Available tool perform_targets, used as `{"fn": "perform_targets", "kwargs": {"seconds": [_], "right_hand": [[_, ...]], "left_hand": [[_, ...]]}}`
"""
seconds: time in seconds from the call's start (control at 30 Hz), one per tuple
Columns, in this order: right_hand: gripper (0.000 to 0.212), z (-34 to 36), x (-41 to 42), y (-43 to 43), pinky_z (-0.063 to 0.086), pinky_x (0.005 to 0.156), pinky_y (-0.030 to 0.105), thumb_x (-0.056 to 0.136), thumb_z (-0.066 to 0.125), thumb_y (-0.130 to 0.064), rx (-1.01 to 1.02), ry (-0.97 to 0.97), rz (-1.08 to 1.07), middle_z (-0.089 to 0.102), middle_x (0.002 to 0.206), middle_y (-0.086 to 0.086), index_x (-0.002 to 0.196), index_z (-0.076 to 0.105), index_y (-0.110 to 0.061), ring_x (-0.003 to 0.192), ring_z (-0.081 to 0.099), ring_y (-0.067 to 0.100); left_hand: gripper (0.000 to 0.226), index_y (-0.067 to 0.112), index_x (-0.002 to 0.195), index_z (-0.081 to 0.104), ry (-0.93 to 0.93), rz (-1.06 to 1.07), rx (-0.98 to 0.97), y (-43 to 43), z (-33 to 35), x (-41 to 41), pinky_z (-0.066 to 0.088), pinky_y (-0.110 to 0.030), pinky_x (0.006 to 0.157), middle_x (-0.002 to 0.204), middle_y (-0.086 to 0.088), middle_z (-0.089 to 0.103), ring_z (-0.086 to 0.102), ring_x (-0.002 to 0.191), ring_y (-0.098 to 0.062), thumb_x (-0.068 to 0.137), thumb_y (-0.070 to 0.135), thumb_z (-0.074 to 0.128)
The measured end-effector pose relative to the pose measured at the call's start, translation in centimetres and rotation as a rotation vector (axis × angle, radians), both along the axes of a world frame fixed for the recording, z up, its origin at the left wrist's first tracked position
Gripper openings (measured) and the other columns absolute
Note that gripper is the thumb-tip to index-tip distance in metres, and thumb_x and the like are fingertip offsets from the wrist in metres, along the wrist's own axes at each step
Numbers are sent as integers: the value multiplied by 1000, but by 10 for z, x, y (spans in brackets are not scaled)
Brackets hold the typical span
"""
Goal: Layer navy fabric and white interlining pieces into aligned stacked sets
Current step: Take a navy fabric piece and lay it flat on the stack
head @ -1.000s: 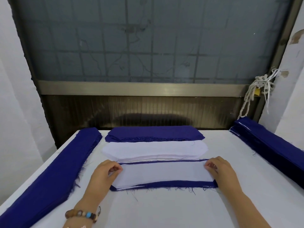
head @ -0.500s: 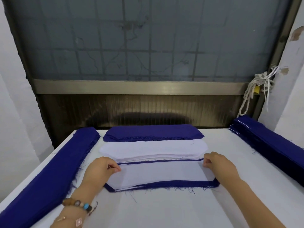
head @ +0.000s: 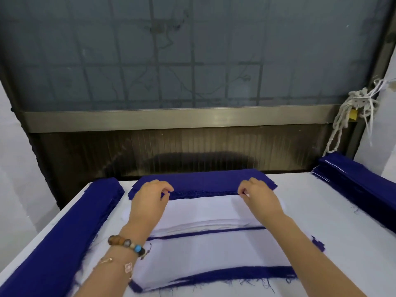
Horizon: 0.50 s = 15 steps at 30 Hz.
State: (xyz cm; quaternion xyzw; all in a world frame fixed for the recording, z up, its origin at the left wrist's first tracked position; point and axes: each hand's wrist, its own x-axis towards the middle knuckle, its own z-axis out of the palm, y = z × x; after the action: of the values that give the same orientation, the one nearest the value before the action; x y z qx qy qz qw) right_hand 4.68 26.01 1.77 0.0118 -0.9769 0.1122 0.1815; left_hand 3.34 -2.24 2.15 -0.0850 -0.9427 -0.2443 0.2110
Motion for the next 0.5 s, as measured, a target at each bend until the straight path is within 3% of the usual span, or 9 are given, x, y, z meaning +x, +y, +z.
{"fn": "perform_targets", "kwargs": {"seconds": [0.1,0.23,0.37,0.5], "right_hand": [[25,-15,-28,-17,41,93,26,98,50,-24,-8,50,93,48,126,-7,123,53,-28,112,46,14],[29,-25,-63,-35,42,94,29,101,42,-21,-16,6,126,51,129,-6,128,49,-28,113,47,15],[24,-20,-94,-47,48,82,32,102,42,-22,-29,-39,53,58,120,2,121,54,-19,103,57,21],[21,-25,-110,-54,45,71,32,100,46,-33,44,-37,9,60,108,4,108,56,-16,95,58,23]], "left_hand": [[30,24,119,63,-10,-2,-34,19,-10,-26,50,-30,89,117,5,60,54,109,-13,96,8,52],[35,21,125,60,-104,-49,-128,43,-24,-56,44,-26,95,125,3,56,51,115,-14,99,5,43],[21,13,99,61,-115,49,-259,63,-19,-77,43,-29,72,101,-3,61,58,94,-19,102,26,44],[21,15,101,58,-136,143,-350,74,-13,-94,40,-29,66,95,-4,63,56,82,-20,101,32,46]]}}
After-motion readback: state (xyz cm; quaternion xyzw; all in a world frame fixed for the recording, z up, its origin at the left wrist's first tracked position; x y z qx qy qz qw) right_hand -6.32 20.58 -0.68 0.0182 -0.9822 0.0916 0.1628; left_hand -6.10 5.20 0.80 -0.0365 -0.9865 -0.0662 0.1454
